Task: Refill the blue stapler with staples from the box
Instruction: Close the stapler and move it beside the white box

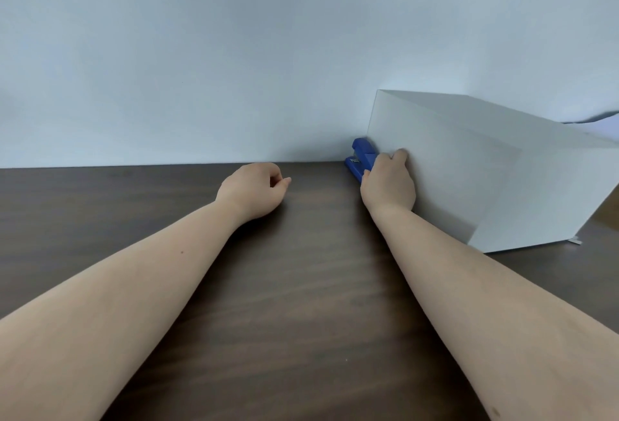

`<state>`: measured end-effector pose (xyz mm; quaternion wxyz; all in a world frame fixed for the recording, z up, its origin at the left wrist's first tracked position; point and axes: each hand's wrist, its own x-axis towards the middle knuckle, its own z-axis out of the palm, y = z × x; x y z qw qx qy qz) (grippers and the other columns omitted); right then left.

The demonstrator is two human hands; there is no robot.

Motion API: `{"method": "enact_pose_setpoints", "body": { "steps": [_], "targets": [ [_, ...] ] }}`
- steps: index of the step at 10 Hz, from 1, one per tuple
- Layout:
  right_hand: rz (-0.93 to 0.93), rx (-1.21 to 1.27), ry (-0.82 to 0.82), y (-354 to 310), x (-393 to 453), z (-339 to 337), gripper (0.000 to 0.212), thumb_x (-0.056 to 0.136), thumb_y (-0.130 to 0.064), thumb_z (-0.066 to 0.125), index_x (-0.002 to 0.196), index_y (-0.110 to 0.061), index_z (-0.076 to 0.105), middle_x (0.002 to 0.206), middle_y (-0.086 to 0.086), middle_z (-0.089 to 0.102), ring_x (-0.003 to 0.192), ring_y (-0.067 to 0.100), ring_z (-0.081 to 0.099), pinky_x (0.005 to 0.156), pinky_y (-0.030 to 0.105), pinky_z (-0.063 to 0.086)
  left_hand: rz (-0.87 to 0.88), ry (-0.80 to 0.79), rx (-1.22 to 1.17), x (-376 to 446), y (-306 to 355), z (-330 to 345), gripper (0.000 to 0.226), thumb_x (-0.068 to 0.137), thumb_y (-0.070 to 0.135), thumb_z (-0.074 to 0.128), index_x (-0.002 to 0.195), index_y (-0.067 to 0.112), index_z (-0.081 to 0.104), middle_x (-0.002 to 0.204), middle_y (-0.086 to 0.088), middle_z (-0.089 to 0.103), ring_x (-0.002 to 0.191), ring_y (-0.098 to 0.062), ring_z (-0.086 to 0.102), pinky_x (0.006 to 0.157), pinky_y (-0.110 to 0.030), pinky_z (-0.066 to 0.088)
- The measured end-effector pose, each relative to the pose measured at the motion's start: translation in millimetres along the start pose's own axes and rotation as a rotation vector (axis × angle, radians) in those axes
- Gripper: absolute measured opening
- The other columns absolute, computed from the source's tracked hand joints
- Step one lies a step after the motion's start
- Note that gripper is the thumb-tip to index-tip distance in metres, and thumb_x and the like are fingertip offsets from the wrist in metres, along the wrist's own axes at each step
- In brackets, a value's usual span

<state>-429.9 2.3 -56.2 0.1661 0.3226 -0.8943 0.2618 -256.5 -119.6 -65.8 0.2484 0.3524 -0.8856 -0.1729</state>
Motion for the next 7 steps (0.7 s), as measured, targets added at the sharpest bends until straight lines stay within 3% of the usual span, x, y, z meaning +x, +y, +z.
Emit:
{"method": "enact_pose_setpoints", "body": {
  "steps": [3, 5, 7],
  "targets": [
    [-0.076, -0.014, -0.023, 6.4, 7.1, 6.5, 0.025, 0.092, -0.007, 0.044, 0.116, -0.004, 0.047, 0.119, 0.022, 0.048, 0.096, 0.042, 0.056, 0.064, 0.038, 0.037, 0.009, -0.002, 0.005, -1.0, 0.5, 0.5, 0.025, 0.088, 0.039, 0.047, 0.073, 0.020, 0.055, 0.066, 0.009, 0.051, 0.074, -0.021, 0.052, 0.063, -0.030, 0.037],
    [-0.108, 0.038, 0.012, 5.0, 2.1, 2.3, 0.030, 0.096, -0.022, 0.040, 0.120, -0.006, 0.048, 0.119, 0.020, 0.052, 0.100, 0.041, 0.056, 0.067, 0.040, 0.042, 0.008, 0.001, -0.011, -5.7, 1.5, -0.8, 0.026, 0.087, 0.038, 0.048, 0.073, 0.019, 0.057, 0.066, 0.008, 0.052, 0.075, -0.022, 0.053, 0.064, -0.031, 0.039],
    [-0.154, -0.007, -0.048, 7.5, -15.0, -11.0, 0.034, 0.095, -0.034, 0.039, 0.099, -0.007, 0.059, 0.102, 0.015, 0.065, 0.089, 0.036, 0.060, 0.059, 0.031, 0.036, 0.001, -0.047, -0.025, -26.4, 12.4, -19.0, 0.029, 0.087, 0.038, 0.049, 0.065, 0.019, 0.053, 0.062, 0.006, 0.051, 0.070, -0.022, 0.052, 0.063, -0.032, 0.042]
  ]
}}
